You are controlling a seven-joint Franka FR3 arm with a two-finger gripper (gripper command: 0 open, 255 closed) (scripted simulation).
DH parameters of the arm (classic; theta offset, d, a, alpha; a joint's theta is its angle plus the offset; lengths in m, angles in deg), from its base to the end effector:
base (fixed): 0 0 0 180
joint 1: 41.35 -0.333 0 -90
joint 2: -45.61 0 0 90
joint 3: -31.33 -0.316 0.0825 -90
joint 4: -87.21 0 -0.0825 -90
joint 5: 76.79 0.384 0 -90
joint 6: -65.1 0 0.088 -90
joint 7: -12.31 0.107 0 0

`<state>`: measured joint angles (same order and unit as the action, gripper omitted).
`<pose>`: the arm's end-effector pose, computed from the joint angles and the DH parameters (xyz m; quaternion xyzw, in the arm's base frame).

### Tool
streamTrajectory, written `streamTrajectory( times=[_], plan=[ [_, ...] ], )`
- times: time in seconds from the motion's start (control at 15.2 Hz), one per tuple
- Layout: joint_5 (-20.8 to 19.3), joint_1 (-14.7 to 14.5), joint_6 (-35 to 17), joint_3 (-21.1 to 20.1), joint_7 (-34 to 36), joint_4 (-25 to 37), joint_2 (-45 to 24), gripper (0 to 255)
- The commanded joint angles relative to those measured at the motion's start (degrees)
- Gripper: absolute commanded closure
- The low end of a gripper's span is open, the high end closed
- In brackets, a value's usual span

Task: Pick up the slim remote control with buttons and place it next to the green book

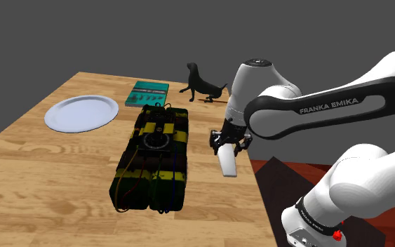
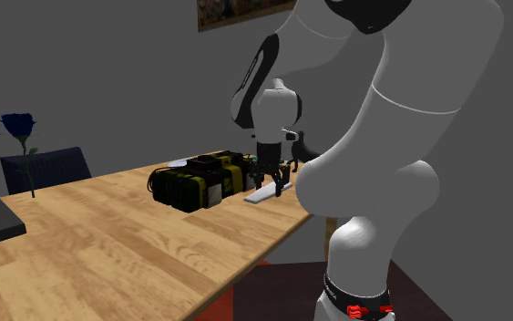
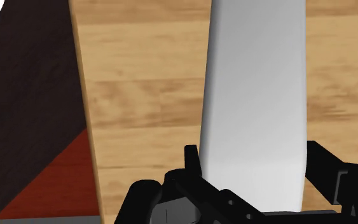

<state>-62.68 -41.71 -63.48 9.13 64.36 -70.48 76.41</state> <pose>0.3332 0.1334 0.3646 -0.9362 0.3515 -0.0052 0.0024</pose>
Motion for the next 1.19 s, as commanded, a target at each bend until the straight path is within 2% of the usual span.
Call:
streamTrajectory(
  times=[0.0,0.46,0.79,1.12],
  plan=[
    [-0.1,-0.1,2.2,0.4,-0.1,0.8,1.4,255],
    [-0.7,0.0,7.9,1.6,-0.1,3.8,4.1,255],
    [-5.0,4.7,5.2,2.9,-2.5,11.9,-6.9,255],
    [-9.2,8.2,4.4,4.0,-3.7,21.3,-17.4,255]
  ],
)
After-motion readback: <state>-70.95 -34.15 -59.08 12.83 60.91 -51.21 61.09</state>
